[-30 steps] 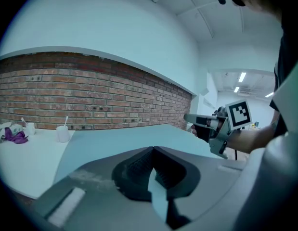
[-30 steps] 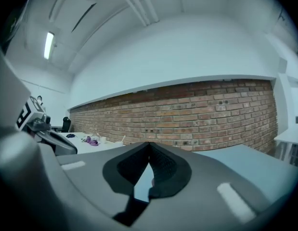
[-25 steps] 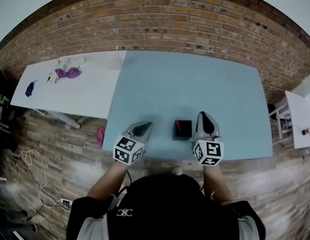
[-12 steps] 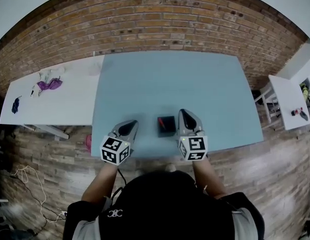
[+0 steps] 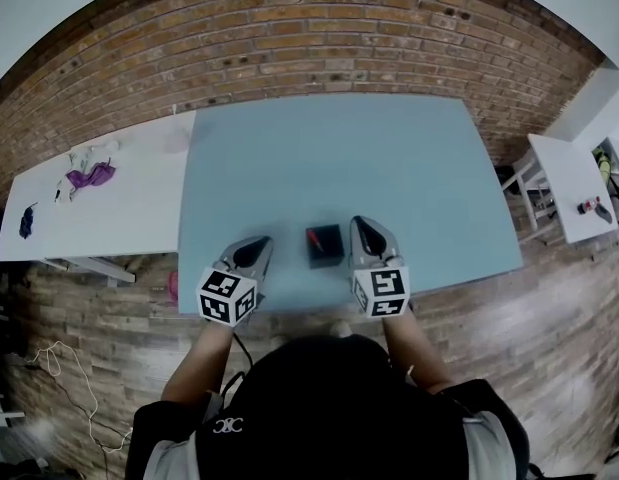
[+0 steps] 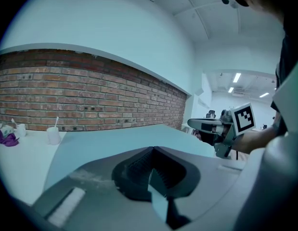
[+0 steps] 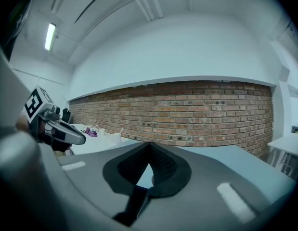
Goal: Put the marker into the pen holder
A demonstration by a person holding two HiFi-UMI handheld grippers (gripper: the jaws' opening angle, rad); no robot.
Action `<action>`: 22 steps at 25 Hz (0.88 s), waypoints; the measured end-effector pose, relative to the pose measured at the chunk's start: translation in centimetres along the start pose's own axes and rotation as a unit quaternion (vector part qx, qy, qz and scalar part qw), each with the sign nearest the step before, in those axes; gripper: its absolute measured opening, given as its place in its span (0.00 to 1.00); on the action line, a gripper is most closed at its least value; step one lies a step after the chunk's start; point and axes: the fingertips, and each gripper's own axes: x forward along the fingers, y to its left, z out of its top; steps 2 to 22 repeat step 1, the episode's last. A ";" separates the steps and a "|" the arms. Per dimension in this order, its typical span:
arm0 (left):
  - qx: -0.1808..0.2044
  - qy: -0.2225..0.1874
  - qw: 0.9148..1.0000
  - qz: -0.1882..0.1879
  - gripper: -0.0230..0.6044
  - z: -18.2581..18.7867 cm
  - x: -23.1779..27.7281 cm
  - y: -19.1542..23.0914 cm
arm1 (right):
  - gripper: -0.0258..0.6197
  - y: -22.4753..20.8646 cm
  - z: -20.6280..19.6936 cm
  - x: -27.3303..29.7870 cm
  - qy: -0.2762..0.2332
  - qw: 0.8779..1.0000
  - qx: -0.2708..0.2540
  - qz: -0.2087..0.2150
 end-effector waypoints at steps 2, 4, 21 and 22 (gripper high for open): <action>0.001 0.000 1.000 -0.001 0.05 0.0 0.1 -0.1 | 0.05 0.0 -0.1 0.0 0.001 1.000 0.000 0.000; 0.001 0.000 1.000 -0.001 0.05 0.0 0.1 -0.1 | 0.05 0.0 -0.1 0.0 0.001 1.000 0.000 0.000; 0.001 0.000 1.000 -0.001 0.05 0.0 0.1 -0.1 | 0.05 0.0 -0.1 0.0 0.001 1.000 0.000 0.000; 0.001 0.000 1.000 -0.001 0.05 0.0 0.1 -0.1 | 0.05 0.0 -0.1 0.0 0.001 1.000 0.000 0.000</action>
